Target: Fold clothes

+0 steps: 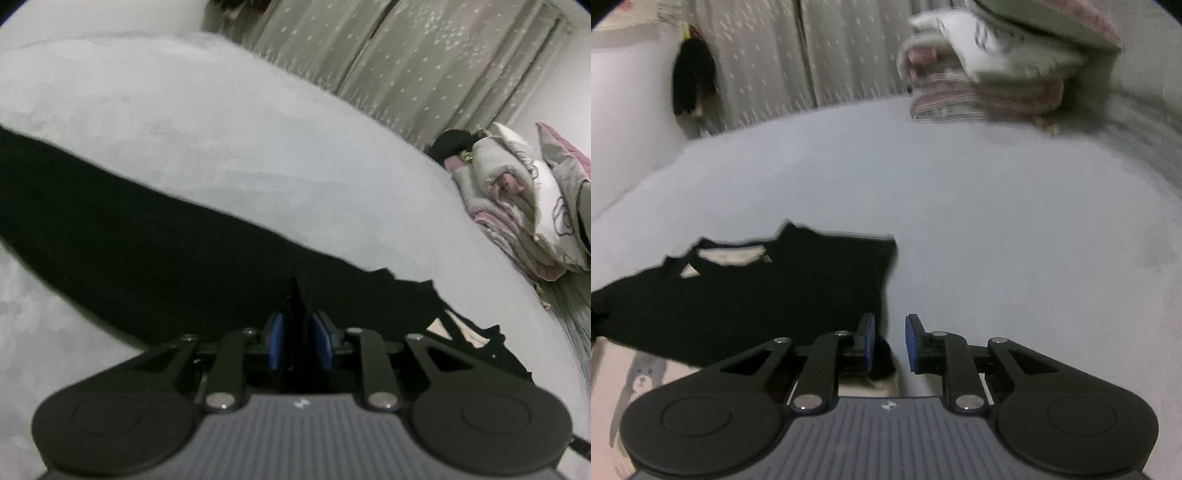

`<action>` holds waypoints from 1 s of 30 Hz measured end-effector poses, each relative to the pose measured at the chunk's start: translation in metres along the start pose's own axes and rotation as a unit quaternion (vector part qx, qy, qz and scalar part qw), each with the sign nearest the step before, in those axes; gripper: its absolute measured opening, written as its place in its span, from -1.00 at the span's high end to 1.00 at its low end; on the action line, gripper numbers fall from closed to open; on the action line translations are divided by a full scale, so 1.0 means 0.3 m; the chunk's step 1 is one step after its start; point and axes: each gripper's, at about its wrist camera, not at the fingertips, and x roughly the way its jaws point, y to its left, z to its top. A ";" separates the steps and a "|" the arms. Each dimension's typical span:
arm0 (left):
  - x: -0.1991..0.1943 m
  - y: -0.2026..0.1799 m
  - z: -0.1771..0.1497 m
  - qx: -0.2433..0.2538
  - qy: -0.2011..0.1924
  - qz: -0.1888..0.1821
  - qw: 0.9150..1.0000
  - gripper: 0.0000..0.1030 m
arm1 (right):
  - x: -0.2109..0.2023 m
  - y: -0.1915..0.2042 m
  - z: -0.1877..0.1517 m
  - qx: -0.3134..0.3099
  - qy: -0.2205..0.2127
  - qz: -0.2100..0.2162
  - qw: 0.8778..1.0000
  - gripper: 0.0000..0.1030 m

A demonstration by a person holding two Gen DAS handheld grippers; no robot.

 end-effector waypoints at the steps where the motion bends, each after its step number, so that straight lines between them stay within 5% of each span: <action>1: -0.003 -0.006 -0.003 0.005 0.000 -0.009 1.000 0.41 | -0.005 0.008 0.003 -0.002 -0.006 0.007 1.000 0.59; 6: 0.021 -0.027 -0.030 0.053 0.020 0.030 0.998 0.42 | 0.036 0.053 -0.020 -0.030 0.021 0.020 0.999 0.59; 8: 0.004 -0.015 -0.021 0.043 0.014 0.039 0.998 0.41 | 0.076 0.063 -0.041 -0.044 0.061 0.007 0.997 0.58; 13: -0.061 0.041 0.022 -0.010 -0.012 0.087 0.996 0.17 | 0.069 0.082 -0.038 -0.052 0.057 0.001 0.997 0.41; 19: -0.123 0.139 0.064 -0.069 -0.061 0.194 0.977 -0.18 | 0.063 0.095 -0.035 -0.037 0.052 0.006 0.998 0.27; 30: -0.139 0.258 0.071 -0.138 -0.086 0.235 0.958 -0.43 | 0.025 0.104 -0.025 -0.024 0.041 0.015 0.999 0.11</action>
